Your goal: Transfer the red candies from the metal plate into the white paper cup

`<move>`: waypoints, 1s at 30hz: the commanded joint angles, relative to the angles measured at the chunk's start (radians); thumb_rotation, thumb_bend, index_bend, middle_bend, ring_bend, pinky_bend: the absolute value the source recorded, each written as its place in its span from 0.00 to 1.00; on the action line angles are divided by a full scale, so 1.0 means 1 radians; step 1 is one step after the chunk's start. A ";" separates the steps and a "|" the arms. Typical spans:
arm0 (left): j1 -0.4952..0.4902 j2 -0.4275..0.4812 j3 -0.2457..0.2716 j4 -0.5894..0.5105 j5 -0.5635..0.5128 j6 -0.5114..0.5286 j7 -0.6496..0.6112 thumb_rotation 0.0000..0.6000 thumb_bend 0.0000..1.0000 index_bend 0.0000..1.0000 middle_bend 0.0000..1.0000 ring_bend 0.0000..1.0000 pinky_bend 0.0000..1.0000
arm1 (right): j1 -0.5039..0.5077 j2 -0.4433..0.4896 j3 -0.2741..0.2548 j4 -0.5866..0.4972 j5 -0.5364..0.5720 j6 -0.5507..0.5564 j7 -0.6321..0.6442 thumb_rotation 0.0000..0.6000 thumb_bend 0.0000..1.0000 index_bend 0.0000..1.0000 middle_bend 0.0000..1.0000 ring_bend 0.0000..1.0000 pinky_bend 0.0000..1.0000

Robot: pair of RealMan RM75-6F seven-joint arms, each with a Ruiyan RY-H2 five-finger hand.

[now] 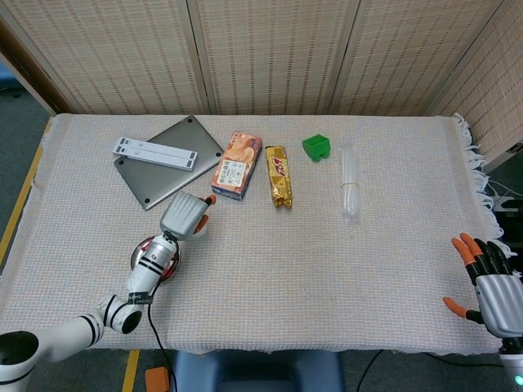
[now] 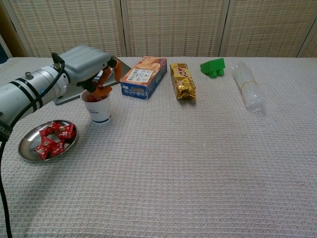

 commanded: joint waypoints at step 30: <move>0.020 0.068 0.044 -0.067 -0.058 -0.005 -0.023 1.00 0.35 0.13 0.23 0.32 0.66 | -0.005 -0.003 -0.004 -0.004 -0.013 0.010 -0.007 1.00 0.06 0.00 0.00 0.00 0.00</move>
